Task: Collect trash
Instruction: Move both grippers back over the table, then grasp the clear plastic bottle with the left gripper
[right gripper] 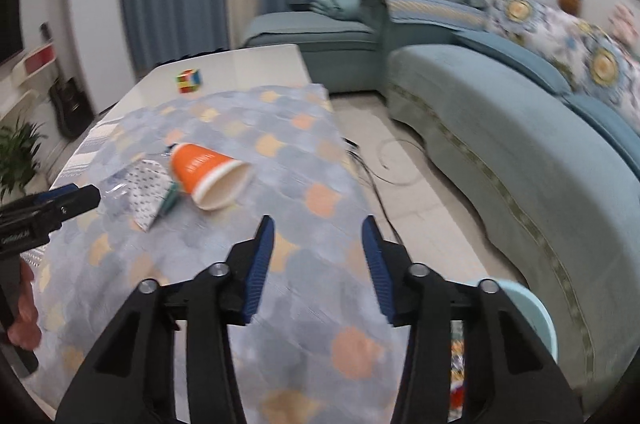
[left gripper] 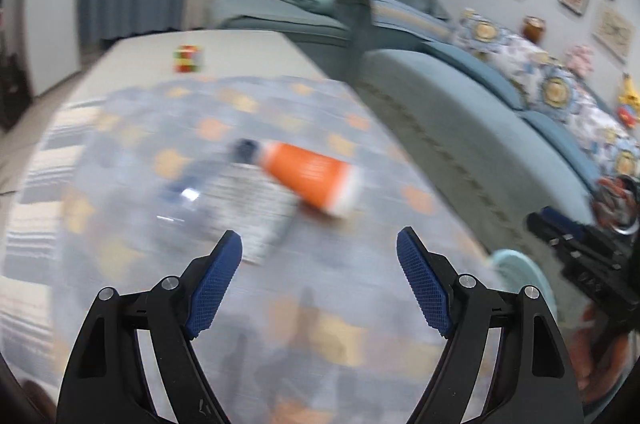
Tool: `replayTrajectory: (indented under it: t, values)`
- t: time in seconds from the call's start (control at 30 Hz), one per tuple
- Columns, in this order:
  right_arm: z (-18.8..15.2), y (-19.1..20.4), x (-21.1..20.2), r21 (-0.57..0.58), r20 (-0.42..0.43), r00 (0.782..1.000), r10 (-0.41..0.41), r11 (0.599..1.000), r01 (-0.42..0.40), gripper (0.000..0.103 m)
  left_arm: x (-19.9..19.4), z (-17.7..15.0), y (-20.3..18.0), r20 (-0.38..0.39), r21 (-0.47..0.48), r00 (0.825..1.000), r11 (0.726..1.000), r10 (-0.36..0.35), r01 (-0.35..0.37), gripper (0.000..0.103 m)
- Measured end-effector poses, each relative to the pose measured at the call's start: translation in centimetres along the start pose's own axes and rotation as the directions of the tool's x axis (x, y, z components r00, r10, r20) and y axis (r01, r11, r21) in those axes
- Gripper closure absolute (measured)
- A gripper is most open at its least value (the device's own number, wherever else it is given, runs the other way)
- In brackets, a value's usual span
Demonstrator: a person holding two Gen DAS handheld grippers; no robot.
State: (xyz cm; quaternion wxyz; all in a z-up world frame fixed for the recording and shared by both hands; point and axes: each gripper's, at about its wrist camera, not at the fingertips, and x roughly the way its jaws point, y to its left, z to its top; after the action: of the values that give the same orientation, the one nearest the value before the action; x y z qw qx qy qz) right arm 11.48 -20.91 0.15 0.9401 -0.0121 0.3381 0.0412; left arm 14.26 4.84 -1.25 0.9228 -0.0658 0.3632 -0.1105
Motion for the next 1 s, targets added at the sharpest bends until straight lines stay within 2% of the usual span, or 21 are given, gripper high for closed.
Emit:
replayTrajectory:
  t: [0.07,0.13,0.27,0.43,0.57,0.73,0.83,0.87,1.0]
  values:
    - [0.9,1.4,1.7,-0.024,-0.001,1.000,0.019,1.000,-0.019,0.067,0.7,0.8,2.5,0.005,0.000,0.998,0.998,0.056,-0.056,0.026]
    - [1.6,2.5,3.2,-0.039,-0.010,0.999,0.035,0.999,-0.036,0.067,1.8,1.6,4.7,-0.006,-0.011,0.997,0.997,0.077,-0.077,0.026]
    - [3.1,4.4,7.5,-0.040,-0.052,0.994,0.098,0.994,-0.100,0.067,4.5,2.7,7.8,-0.044,-0.007,0.997,0.998,0.070,-0.070,0.029]
    - [4.2,5.4,12.3,-0.004,-0.102,0.983,0.152,0.988,-0.153,0.067,8.2,3.4,10.0,-0.094,-0.019,0.994,0.999,0.048,-0.050,0.033]
    - [4.7,6.0,15.7,0.028,-0.139,0.972,0.189,0.982,-0.187,0.065,9.8,3.3,11.6,-0.123,-0.032,0.991,0.998,0.050,-0.055,0.036]
    - [5.1,6.5,18.0,0.050,-0.149,0.963,0.227,0.974,-0.221,0.045,10.9,2.8,11.3,-0.171,0.033,0.985,0.999,0.023,-0.018,0.036]
    - [5.3,6.9,19.0,0.046,-0.159,0.959,0.234,0.972,-0.230,0.033,11.5,2.1,9.9,-0.214,0.093,0.977,0.996,0.010,0.010,0.036]
    - [5.2,7.1,19.5,0.049,-0.174,0.952,0.252,0.968,-0.247,0.028,11.8,1.9,9.3,-0.228,0.107,0.974,0.994,0.006,0.019,0.036]
    - [5.2,7.3,20.9,0.083,-0.193,0.933,0.302,0.953,-0.292,0.016,12.6,1.9,8.4,-0.243,0.121,0.969,0.993,0.035,-0.005,0.036]
